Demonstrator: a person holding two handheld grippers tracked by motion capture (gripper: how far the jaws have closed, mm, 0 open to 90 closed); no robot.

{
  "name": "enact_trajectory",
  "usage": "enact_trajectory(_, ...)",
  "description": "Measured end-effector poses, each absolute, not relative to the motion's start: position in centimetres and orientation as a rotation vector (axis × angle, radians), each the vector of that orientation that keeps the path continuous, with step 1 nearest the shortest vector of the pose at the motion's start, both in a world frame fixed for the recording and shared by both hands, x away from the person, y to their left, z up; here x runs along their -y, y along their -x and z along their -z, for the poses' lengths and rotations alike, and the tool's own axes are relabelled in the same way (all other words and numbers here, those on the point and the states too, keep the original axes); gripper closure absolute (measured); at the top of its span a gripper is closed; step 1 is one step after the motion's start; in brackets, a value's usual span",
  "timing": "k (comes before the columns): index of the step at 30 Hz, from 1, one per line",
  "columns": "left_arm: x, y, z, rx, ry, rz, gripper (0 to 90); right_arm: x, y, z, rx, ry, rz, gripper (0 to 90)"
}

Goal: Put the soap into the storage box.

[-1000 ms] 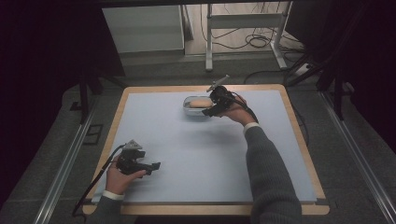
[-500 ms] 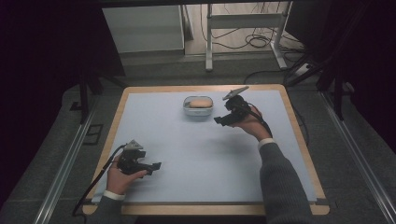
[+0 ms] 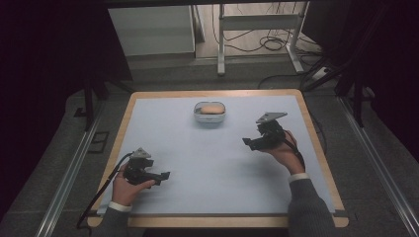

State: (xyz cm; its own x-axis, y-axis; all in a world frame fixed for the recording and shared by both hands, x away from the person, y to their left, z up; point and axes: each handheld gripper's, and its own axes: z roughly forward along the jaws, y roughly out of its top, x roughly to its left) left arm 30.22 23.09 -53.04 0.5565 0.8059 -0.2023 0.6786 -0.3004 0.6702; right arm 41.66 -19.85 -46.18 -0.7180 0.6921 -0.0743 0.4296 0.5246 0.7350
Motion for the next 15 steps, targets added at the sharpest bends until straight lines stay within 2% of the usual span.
enact_trajectory(15, -22.6, -30.2, 53.1, -1.181, -2.077, -0.215, 10.3, 24.4, -36.0, 49.1, -2.321, -1.008, -1.017, 17.5)
